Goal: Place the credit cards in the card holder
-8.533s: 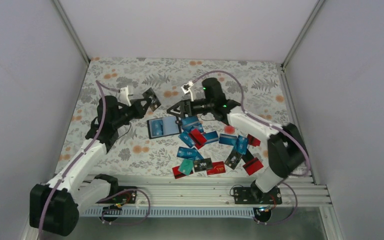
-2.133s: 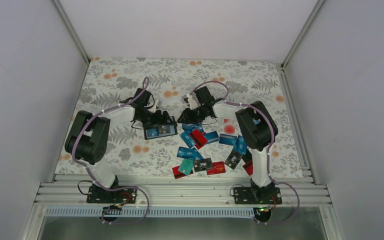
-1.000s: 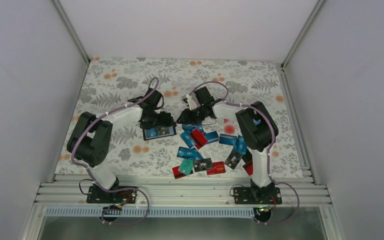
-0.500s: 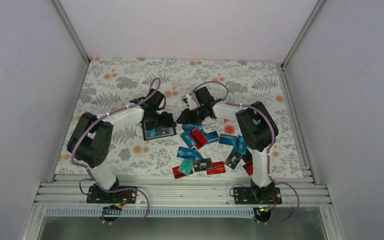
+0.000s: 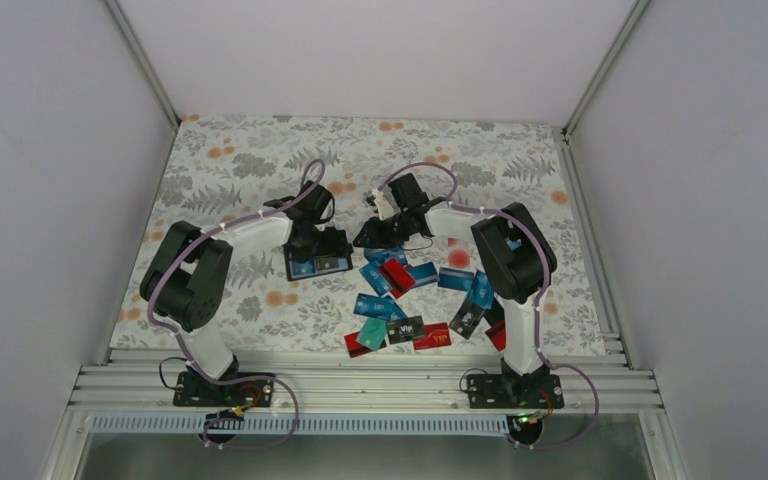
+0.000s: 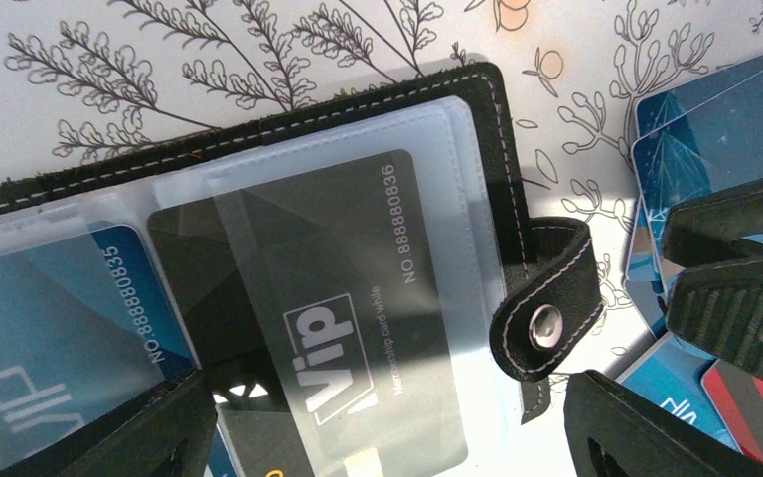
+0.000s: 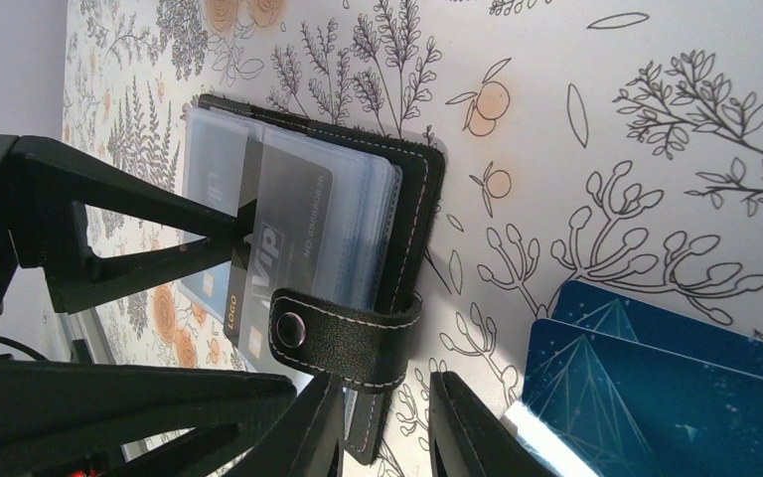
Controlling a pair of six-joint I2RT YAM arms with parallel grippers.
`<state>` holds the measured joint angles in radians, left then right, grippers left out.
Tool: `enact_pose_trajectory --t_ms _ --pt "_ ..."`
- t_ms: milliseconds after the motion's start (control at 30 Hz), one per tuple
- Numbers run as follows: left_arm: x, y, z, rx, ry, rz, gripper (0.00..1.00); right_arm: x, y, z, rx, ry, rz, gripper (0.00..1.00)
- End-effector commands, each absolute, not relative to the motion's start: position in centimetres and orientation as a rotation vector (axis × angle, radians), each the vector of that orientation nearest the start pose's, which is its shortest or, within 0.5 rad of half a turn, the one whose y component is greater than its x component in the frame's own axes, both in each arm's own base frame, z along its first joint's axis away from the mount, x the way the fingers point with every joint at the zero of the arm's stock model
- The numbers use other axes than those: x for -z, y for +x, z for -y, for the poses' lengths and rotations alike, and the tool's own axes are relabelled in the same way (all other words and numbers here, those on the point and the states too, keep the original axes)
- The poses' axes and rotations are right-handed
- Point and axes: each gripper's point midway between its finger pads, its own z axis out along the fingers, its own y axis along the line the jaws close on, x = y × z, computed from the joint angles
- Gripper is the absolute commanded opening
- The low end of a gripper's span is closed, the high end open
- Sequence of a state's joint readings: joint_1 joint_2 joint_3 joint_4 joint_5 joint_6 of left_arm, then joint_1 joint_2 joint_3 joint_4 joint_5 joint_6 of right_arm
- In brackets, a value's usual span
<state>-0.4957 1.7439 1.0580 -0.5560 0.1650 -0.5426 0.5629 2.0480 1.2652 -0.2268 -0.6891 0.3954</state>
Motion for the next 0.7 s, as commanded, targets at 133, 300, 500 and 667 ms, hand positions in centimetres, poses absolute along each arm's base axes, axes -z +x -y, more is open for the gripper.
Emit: enact_pose_trajectory --t_ms 133,300,500,667 --pt "-2.9 31.3 21.2 0.473 -0.019 -2.917 0.87 -4.4 33.2 -34.6 -1.243 -0.533 -2.657 0.24" --pt "-3.0 31.7 22.0 0.483 -0.002 -2.911 0.87 -4.3 33.2 -34.6 -1.247 -0.535 -2.659 0.24" --pt "-3.4 32.1 22.8 0.488 0.025 -2.902 0.86 -4.5 33.3 -34.6 -1.246 -0.535 -2.653 0.24" --pt "-4.3 32.1 22.1 0.444 0.030 -2.878 0.85 -6.0 33.5 -34.5 -1.221 -0.544 -2.623 0.24"
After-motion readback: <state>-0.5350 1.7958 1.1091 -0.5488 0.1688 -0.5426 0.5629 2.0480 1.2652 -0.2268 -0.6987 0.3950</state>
